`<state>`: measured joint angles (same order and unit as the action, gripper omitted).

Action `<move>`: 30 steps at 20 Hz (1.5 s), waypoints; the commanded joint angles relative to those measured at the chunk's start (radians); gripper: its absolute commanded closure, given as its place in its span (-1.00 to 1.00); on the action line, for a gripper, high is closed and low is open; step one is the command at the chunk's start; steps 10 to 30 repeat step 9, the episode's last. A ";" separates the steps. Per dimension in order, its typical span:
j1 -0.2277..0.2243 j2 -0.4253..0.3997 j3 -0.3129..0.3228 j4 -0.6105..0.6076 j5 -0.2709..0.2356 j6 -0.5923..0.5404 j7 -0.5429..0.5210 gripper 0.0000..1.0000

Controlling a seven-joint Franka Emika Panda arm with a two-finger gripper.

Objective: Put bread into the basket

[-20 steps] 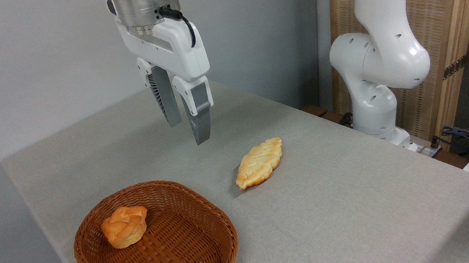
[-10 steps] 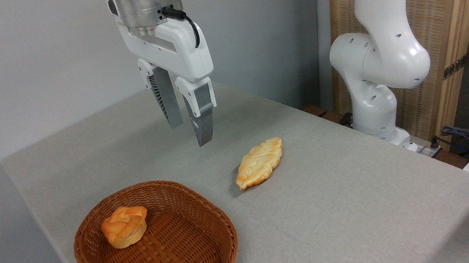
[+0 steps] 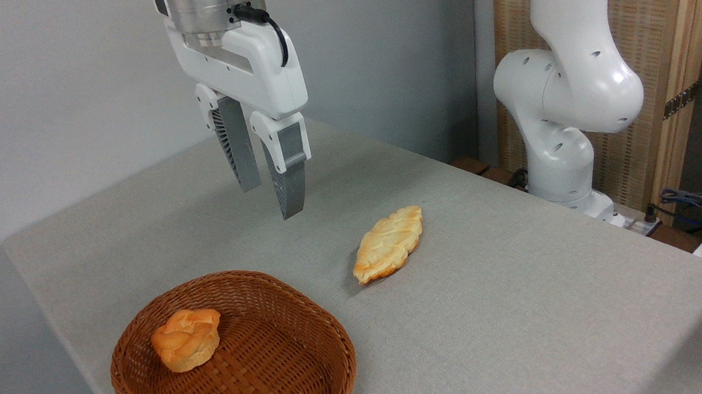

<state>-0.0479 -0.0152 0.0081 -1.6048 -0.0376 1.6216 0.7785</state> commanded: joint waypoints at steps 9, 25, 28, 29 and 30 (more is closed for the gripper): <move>-0.017 0.009 0.035 0.019 -0.019 0.006 -0.016 -1.00; -0.017 0.009 0.035 0.019 -0.019 0.006 -0.016 -1.00; -0.017 0.009 0.035 0.019 -0.019 0.006 -0.016 -1.00; -0.017 0.009 0.035 0.019 -0.019 0.006 -0.016 -1.00; -0.017 0.009 0.035 0.019 -0.019 0.006 -0.016 -1.00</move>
